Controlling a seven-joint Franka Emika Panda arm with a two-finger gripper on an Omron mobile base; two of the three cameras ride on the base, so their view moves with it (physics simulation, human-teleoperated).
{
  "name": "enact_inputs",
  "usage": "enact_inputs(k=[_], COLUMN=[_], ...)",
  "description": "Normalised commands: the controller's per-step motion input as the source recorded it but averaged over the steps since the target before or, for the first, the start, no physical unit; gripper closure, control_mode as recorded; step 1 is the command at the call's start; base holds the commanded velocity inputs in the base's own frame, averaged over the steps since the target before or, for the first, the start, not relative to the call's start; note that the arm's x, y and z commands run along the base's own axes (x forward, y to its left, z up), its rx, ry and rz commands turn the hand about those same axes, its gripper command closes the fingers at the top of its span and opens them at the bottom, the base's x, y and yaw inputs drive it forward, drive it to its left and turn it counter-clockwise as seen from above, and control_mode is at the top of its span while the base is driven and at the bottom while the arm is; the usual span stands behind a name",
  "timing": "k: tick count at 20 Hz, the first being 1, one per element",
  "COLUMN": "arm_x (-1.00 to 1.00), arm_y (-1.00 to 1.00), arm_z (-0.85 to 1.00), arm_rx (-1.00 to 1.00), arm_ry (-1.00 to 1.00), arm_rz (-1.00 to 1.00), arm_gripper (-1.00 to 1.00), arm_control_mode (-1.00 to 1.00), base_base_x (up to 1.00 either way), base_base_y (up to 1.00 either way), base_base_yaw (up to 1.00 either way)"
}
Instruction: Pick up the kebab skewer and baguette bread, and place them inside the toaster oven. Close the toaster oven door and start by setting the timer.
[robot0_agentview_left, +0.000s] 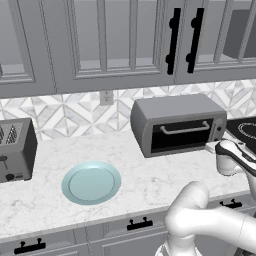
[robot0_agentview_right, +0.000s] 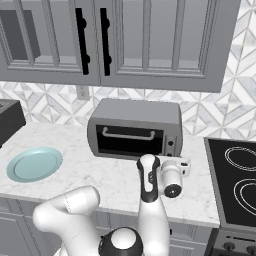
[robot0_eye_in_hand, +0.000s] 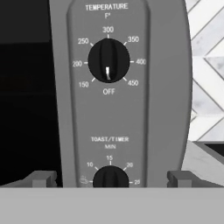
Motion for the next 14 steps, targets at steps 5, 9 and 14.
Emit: enact_inputs(k=[5, 9, 14], arm_x=[-0.04, -0.13, -0.06], arm_y=[0.00, 0.00, 0.00], arm_z=[0.00, 0.00, 0.00], arm_rx=[0.00, 0.00, 0.00], arm_ry=[0.00, 0.00, 0.00], arm_rz=[0.00, 0.00, 0.00], arm_gripper=[-1.00, -1.00, -1.00], arm_control_mode=[-1.00, -1.00, -1.00], base_base_x=[0.00, 0.00, 0.00], base_base_y=[0.00, 0.00, 0.00], base_base_yaw=[0.00, 0.00, 0.00])
